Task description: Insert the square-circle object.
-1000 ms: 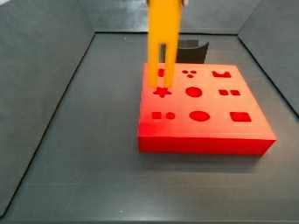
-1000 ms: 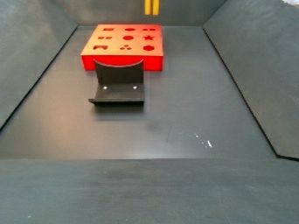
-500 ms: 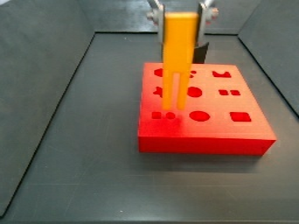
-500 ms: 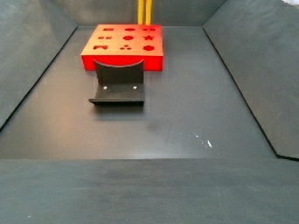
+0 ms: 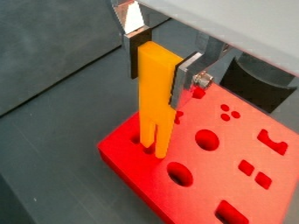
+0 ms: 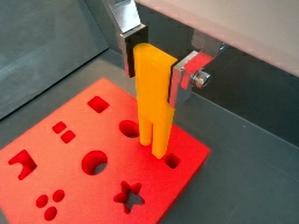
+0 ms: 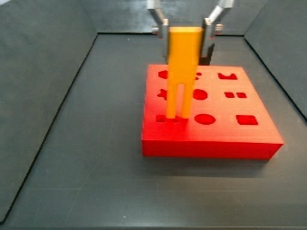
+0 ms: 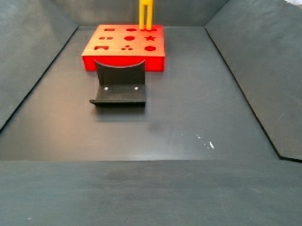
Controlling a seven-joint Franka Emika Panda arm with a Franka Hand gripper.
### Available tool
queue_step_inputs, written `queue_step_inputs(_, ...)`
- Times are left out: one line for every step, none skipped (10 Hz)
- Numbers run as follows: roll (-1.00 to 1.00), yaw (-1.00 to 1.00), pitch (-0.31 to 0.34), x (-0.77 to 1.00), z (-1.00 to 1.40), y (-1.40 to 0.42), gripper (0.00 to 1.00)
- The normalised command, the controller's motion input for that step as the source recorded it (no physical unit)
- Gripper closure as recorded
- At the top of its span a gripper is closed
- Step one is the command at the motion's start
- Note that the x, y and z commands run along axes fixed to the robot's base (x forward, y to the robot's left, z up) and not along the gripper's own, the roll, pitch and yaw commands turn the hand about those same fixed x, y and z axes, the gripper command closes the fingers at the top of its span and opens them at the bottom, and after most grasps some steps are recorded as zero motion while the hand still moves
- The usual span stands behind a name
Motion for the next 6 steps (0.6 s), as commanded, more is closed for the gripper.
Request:
queue_step_inputs(-0.15,-0.06,-0.131,-0.36,0.0,0.0,1.0)
queue_step_inputs(-0.14,-0.04,-0.136,-0.37,0.0,0.0,1.0)
queue_step_inputs(-0.17,0.0,-0.147,-0.29,-0.05,0.0,1.0)
queue_step_inputs(-0.18,0.0,-0.134,-0.22,-0.09,0.0,1.0)
queue_step_inputs(-0.25,0.01,-0.114,-0.05,-0.09,0.0,1.0)
queue_step_inputs(-0.22,0.08,-0.099,0.0,-0.09,0.02,1.0)
